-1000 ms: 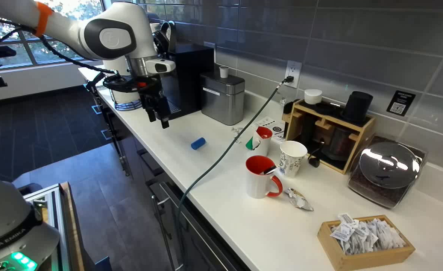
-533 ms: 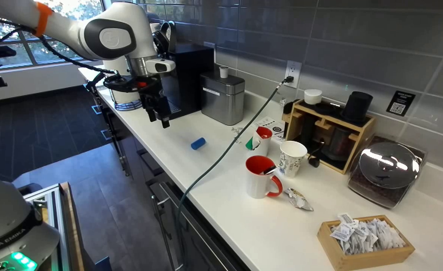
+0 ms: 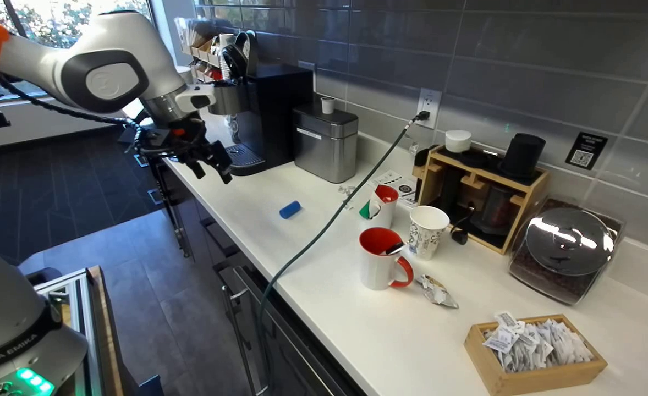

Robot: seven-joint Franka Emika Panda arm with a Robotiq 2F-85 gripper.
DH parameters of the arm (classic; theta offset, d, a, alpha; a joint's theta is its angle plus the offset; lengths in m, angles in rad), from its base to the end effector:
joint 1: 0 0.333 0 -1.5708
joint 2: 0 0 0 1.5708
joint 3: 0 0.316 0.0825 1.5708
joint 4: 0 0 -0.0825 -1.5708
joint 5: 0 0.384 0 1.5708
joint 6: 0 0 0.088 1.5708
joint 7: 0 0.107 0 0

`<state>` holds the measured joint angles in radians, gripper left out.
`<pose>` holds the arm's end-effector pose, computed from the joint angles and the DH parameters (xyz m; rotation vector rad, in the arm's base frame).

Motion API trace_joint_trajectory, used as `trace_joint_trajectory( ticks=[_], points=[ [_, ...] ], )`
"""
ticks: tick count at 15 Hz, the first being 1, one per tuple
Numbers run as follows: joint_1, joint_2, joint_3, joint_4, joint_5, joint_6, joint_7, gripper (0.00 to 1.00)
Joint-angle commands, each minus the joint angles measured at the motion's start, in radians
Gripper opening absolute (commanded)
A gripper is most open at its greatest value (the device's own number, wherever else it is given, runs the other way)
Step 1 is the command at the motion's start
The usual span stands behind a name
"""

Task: Open the first top drawer

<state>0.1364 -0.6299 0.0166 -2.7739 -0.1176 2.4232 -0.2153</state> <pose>0.3579 0.0544 0.4194 2.9314 0.6620 0.4162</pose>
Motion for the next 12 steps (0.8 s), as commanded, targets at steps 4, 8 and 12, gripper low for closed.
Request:
trace_joint_trajectory(
  ticks=[4, 8, 12],
  points=[
    [0.24, -0.161, -0.039, 0.015, 0.154, -0.169, -0.231, 1.0],
    [0.278, -0.155, 0.057, 0.029, 0.085, -0.296, -0.238, 1.0],
    [0.285, -0.155, 0.059, 0.027, 0.106, -0.271, -0.233, 1.0]
  ],
)
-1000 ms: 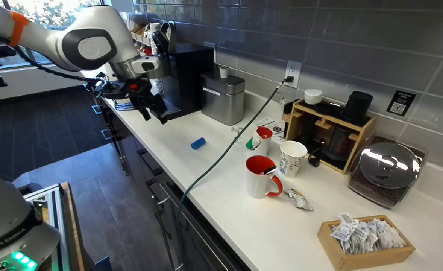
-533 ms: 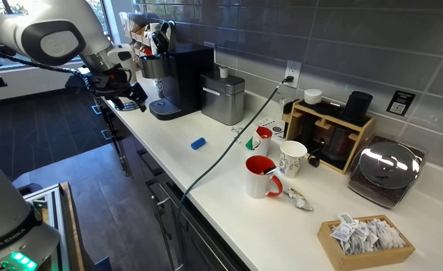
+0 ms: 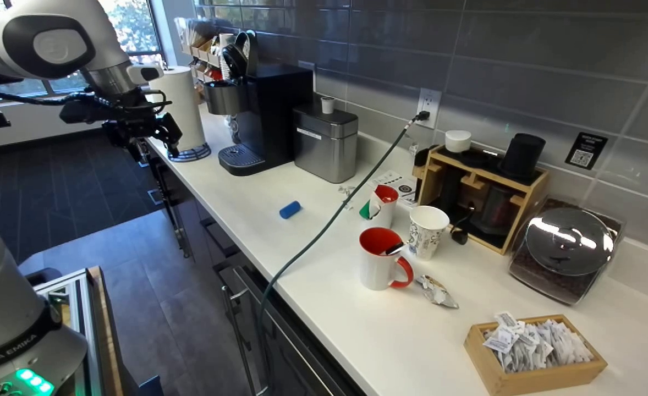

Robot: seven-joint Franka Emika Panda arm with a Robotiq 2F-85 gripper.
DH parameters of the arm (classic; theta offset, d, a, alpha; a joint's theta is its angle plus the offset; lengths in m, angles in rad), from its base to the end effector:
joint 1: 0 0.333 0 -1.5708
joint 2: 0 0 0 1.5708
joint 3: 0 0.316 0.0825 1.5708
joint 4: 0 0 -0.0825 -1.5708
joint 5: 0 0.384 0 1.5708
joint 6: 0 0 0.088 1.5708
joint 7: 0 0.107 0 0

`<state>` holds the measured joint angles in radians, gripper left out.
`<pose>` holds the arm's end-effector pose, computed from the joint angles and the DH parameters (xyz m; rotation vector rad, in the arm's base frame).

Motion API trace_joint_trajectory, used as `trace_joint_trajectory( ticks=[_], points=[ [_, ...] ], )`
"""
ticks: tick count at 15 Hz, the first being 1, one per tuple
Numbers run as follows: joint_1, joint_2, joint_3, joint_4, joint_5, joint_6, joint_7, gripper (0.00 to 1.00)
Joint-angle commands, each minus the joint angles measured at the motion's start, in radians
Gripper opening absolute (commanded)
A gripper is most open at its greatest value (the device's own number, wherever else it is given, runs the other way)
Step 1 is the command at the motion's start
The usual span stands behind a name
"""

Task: Open the first top drawer

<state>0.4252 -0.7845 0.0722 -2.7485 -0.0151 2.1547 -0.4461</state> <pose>0.2892 0.1555 0.4551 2.7378 1.3811 0.2925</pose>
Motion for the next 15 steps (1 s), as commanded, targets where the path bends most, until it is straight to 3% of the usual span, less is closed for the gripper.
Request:
trace_joint_trajectory(
  ticks=[1, 3, 11, 13, 15],
  points=[
    [-0.006, 0.0, 0.004, 0.002, 0.0, -0.002, -0.002, 1.0],
    [0.08, 0.03, -0.022, 0.002, 0.047, 0.009, -0.121, 1.0],
    [0.352, 0.233, -0.011, -0.002, 0.234, 0.18, -0.348, 1.0],
    [0.404, 0.302, -0.008, -0.003, 0.261, 0.194, -0.417, 1.0],
    [0.414, 0.374, 0.023, -0.004, 0.229, 0.18, -0.454, 1.0]
  ],
)
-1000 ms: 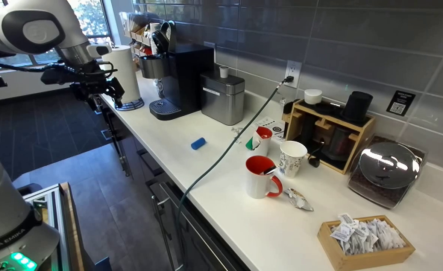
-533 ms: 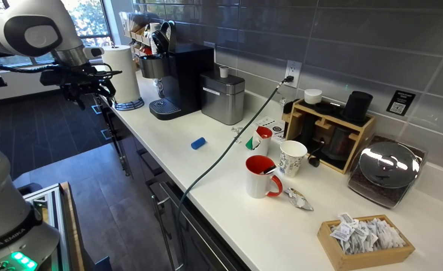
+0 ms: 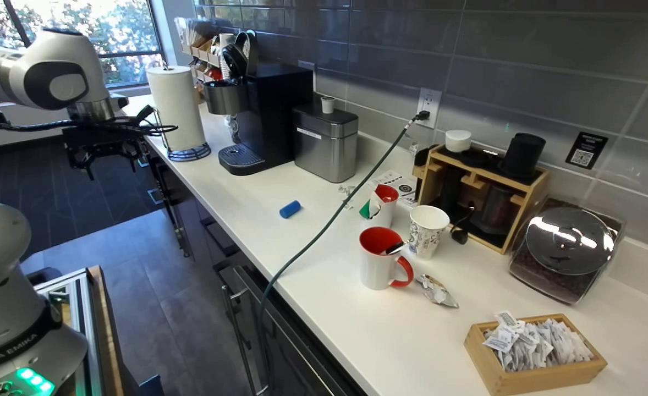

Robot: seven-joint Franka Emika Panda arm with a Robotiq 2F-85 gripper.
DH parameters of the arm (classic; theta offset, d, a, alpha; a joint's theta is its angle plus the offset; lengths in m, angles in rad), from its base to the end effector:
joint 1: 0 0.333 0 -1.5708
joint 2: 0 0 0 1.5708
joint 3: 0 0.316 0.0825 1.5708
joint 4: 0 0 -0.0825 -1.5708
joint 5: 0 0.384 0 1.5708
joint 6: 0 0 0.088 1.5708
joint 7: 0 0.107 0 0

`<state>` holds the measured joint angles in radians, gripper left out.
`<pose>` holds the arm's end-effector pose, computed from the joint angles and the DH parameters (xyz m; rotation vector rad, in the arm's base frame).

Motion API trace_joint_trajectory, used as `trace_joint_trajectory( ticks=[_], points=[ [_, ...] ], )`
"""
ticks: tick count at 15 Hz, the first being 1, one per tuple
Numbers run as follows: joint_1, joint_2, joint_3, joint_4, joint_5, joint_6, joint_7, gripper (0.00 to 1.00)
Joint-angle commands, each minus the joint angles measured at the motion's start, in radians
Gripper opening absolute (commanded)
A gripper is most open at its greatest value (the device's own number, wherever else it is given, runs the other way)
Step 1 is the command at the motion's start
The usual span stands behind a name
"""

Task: Open the first top drawer

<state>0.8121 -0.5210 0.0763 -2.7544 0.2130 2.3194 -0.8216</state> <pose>0.2287 0.2845 0.3776 -2.1383 -2.1219 -0.1258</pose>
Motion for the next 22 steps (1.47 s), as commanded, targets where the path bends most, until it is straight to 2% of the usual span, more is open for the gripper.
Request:
trace_joint_trajectory(
  ticks=[1, 4, 6, 8, 10, 12, 17, 18, 20, 21, 22],
  points=[
    [0.021, 0.148, 0.037, 0.0, -0.029, 0.018, -0.09, 1.0],
    [-0.009, 0.235, 0.102, -0.002, -0.131, 0.037, -0.114, 1.0],
    [-0.036, 0.282, 0.145, -0.002, -0.221, 0.097, -0.086, 1.0],
    [-0.063, 0.329, 0.171, -0.003, -0.258, 0.22, -0.044, 1.0],
    [-0.114, 0.382, 0.198, -0.003, -0.311, 0.345, 0.061, 1.0],
    [-0.182, 0.434, 0.224, -0.004, -0.412, 0.408, 0.182, 1.0],
    [-0.343, 0.507, 0.239, -0.003, -0.671, 0.425, 0.441, 1.0],
    [-0.327, 0.522, 0.193, -0.002, -0.731, 0.431, 0.485, 1.0],
    [-0.345, 0.532, 0.177, -0.002, -0.778, 0.396, 0.491, 1.0],
    [-0.374, 0.51, 0.227, -0.002, -0.715, 0.399, 0.443, 1.0],
    [-0.381, 0.519, 0.218, -0.002, -0.733, 0.399, 0.448, 1.0]
  ],
)
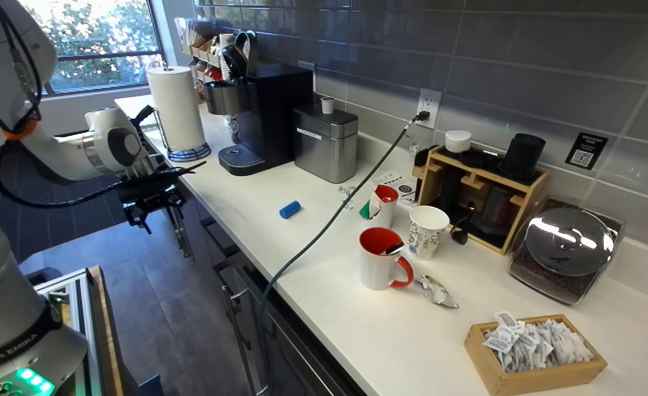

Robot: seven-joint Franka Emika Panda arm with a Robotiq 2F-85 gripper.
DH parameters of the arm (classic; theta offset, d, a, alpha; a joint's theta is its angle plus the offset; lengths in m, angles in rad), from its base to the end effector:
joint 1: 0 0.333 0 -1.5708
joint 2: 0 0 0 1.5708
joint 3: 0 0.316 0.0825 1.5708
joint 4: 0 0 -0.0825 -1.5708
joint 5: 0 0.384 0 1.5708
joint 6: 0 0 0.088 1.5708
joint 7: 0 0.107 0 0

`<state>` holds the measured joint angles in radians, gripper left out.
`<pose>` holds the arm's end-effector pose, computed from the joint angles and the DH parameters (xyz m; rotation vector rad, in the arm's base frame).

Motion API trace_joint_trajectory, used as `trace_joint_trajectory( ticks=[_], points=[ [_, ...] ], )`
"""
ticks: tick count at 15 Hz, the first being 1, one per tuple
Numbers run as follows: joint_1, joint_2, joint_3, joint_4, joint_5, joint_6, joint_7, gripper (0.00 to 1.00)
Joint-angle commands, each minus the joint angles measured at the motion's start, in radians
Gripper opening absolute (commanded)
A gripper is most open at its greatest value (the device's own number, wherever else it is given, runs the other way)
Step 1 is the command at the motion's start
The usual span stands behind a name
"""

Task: Open the first top drawer

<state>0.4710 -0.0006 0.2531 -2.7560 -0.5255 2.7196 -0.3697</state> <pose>0.2747 0.2674 0.2125 2.0663 2.0828 0.0029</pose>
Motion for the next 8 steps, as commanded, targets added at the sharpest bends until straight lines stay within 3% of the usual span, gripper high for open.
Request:
trace_joint_trajectory(
  ticks=[1, 4, 6, 8],
  points=[
    [-0.044, 0.003, 0.038, 0.0, -0.001, -0.002, -0.003, 1.0],
    [-0.045, 0.001, 0.037, 0.0, -0.021, 0.012, 0.027, 1.0],
    [-0.02, 0.029, -0.003, 0.005, -0.123, 0.115, 0.129, 1.0],
    [-0.023, 0.098, -0.008, 0.003, -0.114, 0.273, 0.165, 1.0]
  ],
)
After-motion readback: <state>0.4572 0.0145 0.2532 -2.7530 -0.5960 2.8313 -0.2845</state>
